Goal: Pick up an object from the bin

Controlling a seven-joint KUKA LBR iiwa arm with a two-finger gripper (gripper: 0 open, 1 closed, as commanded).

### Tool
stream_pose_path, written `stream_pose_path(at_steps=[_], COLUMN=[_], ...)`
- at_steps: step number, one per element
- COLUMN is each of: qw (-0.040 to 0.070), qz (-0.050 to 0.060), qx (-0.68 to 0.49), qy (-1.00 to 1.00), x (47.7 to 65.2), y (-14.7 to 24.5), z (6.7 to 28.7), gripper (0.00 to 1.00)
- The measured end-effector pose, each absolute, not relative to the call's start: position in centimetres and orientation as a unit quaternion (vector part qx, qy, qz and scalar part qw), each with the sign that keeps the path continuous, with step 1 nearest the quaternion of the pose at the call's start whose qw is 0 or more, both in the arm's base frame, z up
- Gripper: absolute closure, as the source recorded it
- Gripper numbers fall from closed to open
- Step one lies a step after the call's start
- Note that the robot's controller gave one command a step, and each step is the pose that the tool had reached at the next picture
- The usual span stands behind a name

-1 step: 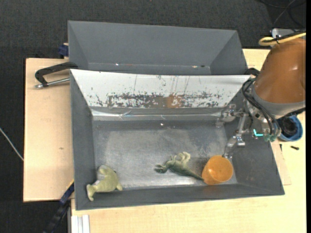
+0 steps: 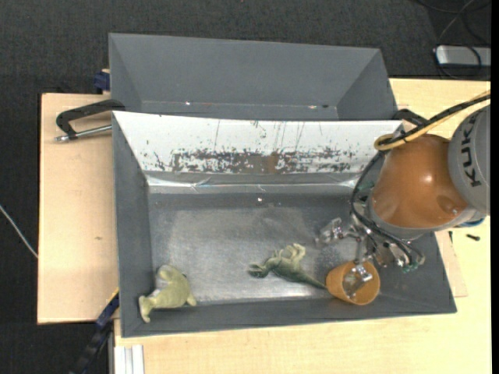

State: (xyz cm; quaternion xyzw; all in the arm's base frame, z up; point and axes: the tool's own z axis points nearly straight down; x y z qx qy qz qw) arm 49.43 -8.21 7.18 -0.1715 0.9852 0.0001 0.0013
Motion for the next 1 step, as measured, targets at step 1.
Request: stream_pose_path(at_steps=[1], qw=[0.004], qz=[-0.002], qx=[-0.094], qy=[0.996], x=[50.14], y=[-15.61], z=[10.21], gripper=[0.00])
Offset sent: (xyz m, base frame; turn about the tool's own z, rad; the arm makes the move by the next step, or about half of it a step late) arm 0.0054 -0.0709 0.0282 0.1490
